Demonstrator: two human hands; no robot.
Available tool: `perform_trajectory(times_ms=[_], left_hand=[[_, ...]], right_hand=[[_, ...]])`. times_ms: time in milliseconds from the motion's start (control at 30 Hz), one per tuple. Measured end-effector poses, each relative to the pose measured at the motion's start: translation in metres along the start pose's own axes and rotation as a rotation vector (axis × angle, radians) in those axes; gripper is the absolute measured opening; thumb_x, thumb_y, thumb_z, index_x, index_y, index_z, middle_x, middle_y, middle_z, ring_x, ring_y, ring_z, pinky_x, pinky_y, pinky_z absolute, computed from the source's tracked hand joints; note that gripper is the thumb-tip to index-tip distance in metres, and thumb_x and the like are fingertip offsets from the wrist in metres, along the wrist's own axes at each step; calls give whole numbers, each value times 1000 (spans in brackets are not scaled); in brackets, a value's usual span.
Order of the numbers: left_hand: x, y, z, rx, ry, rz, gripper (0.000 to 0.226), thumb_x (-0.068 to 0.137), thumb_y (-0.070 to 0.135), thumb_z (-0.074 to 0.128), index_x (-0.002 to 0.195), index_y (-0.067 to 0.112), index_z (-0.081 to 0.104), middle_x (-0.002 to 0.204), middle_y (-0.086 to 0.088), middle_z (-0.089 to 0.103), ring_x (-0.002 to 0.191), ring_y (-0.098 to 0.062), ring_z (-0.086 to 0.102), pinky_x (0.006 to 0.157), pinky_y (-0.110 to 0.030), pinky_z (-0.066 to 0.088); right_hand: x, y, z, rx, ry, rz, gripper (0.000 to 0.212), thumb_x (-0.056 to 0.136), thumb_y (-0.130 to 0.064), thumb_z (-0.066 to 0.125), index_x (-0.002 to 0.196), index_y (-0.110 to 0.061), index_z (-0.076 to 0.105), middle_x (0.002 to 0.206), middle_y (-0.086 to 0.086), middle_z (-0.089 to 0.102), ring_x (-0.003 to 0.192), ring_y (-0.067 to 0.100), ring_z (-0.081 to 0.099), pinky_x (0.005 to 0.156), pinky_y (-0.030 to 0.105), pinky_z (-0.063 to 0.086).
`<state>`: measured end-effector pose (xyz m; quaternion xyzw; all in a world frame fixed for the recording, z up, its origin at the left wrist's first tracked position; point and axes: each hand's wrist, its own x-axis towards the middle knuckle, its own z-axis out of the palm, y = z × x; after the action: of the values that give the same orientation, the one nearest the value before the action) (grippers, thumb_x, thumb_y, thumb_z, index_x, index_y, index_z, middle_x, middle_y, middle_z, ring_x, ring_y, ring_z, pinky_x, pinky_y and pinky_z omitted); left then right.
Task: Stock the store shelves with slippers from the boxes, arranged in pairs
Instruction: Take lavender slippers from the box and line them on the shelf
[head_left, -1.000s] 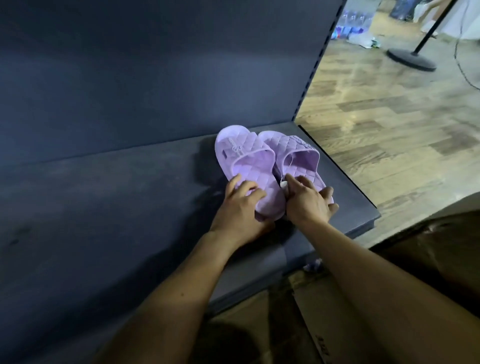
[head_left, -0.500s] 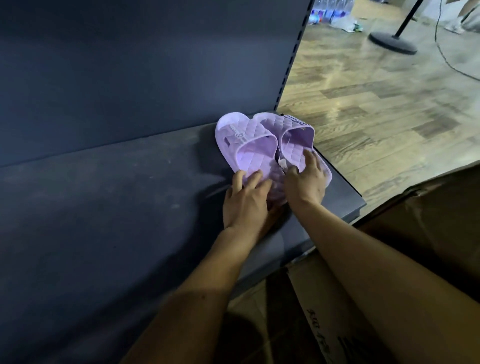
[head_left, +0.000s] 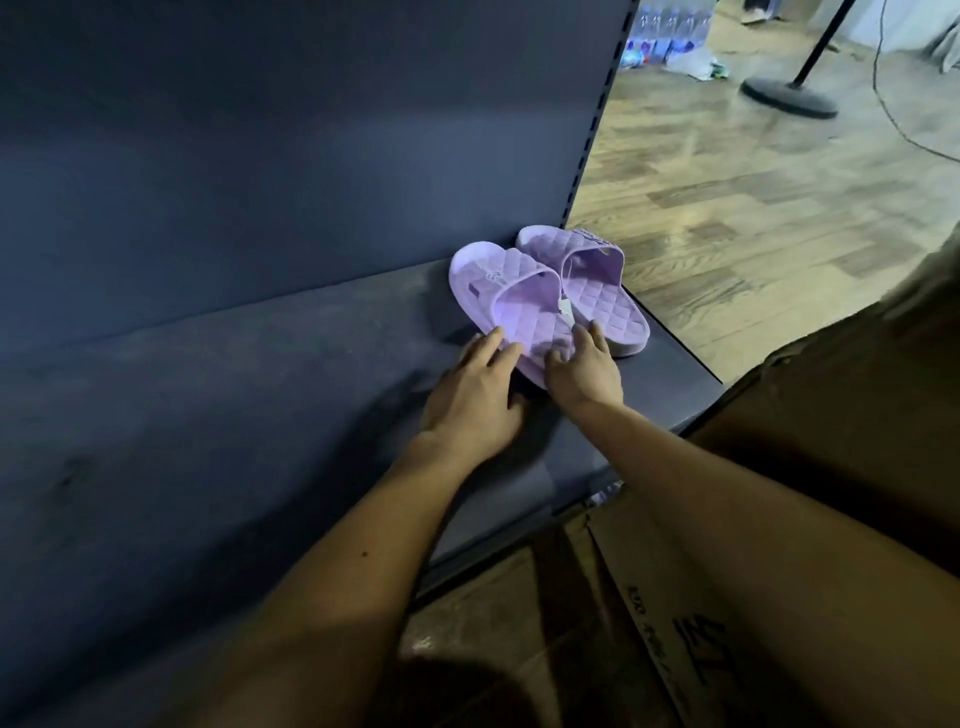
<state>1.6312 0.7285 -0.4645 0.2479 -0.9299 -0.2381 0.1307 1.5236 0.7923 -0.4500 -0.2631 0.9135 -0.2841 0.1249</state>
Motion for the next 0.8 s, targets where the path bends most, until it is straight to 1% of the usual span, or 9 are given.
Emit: perform_trajectory(times_ms=[67,133,233,300,367,467,567,667,800], left_hand=[[-8,-4,-18,22,49,0,55,86,17,52,140,15,38,153,1,24,140,-20,21,111,-36,30],[-18,-8,-39,20,73,-36,53,86,15,53,138,14,41,152,-1,28,139,-19,26,111,-34,29],[-38,-12,-80,30,122,-88,47,87,17,53,134,14,47,149,-3,35,136,-20,33,111,-33,29],[-55,-12,-111,62,158,-88,45,84,24,48,127,13,54,141,-5,45,129,-23,43,107,-31,34],[-72,-11,-145,67,200,-64,49,76,27,44,120,10,59,129,-10,57,119,-27,53,98,-34,41],[-90,-10,-189,108,250,-109,34,84,18,51,117,16,59,118,-11,63,110,-32,58,88,-40,47],[-99,7,-219,85,263,-93,38,86,20,48,123,20,53,125,-8,60,115,-31,56,93,-42,46],[-110,40,-233,31,197,-78,37,89,24,48,125,23,51,129,-4,58,118,-28,53,98,-39,44],[-119,95,-230,-31,164,109,46,74,37,39,112,23,62,115,3,66,108,-17,57,88,-23,39]], right_hand=[[-10,-9,0,-35,6,-117,50,96,-17,38,144,-7,29,157,6,15,144,21,17,113,28,17],[-24,-21,5,-34,-52,-209,47,96,-14,38,142,-6,33,154,8,25,143,21,20,110,23,12],[-49,-50,15,20,-129,-319,43,94,-10,40,136,-9,45,145,7,43,135,22,36,106,22,22],[-65,-82,12,-36,-169,-391,40,94,-12,41,133,-11,49,139,7,50,129,24,44,100,23,28],[-80,-122,-2,-165,-239,-515,37,96,-15,39,132,-12,49,138,7,51,127,25,47,98,25,31],[-93,-175,-35,-332,-348,-706,36,97,-18,37,131,-12,48,143,8,45,132,23,41,106,28,30],[-111,-194,-93,-446,-351,-731,43,97,-22,39,140,-19,41,149,2,36,137,18,33,106,20,25],[-129,-184,-160,-486,-307,-706,40,97,-23,41,136,-22,45,145,-2,42,133,15,37,96,14,23],[-142,-149,-235,-476,-294,-670,31,95,-21,46,123,-25,59,130,-7,57,118,10,50,84,11,30]])
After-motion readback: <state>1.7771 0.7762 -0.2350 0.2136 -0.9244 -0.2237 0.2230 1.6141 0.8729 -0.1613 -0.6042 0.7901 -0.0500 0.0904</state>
